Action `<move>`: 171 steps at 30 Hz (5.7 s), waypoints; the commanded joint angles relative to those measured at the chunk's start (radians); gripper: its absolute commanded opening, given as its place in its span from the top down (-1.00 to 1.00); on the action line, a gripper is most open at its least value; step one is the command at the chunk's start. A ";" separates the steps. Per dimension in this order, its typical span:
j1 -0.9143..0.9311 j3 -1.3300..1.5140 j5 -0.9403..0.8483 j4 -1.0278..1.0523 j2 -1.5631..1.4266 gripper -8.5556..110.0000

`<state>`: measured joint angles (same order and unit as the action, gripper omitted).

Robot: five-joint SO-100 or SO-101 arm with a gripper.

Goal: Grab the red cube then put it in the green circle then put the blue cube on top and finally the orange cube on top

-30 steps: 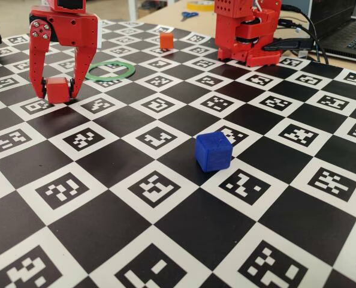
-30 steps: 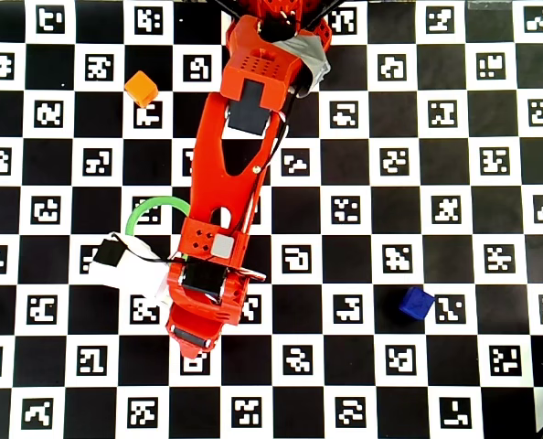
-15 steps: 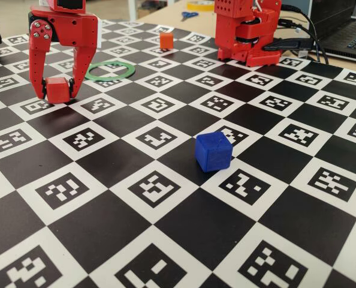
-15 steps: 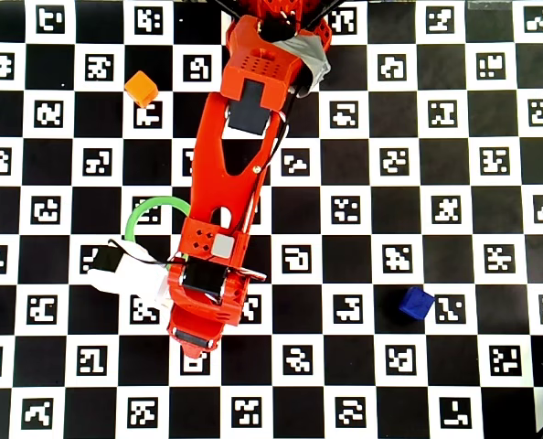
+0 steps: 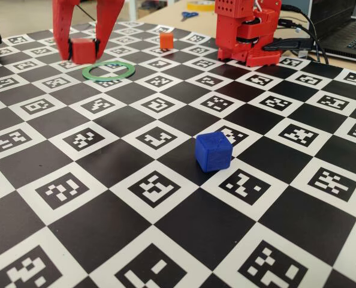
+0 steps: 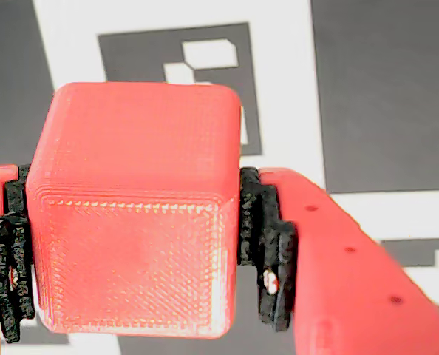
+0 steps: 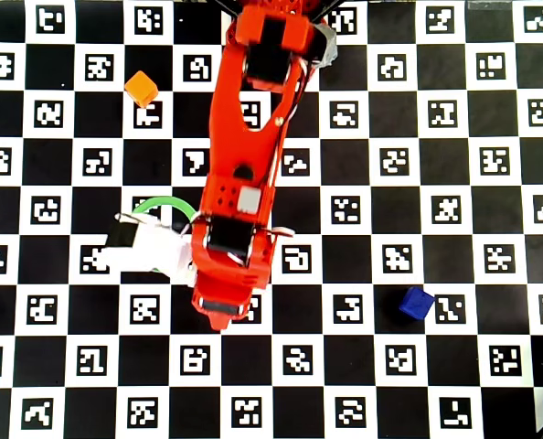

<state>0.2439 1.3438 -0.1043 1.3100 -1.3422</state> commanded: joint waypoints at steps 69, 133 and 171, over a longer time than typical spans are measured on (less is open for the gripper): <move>0.385 0.525 -0.528 -0.371 -0.143 0.74; 0.362 0.540 -0.477 -0.408 -0.107 0.32; 0.081 0.179 -0.023 0.259 -0.360 0.20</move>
<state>0.4096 1.6460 -0.2592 1.4926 -1.6137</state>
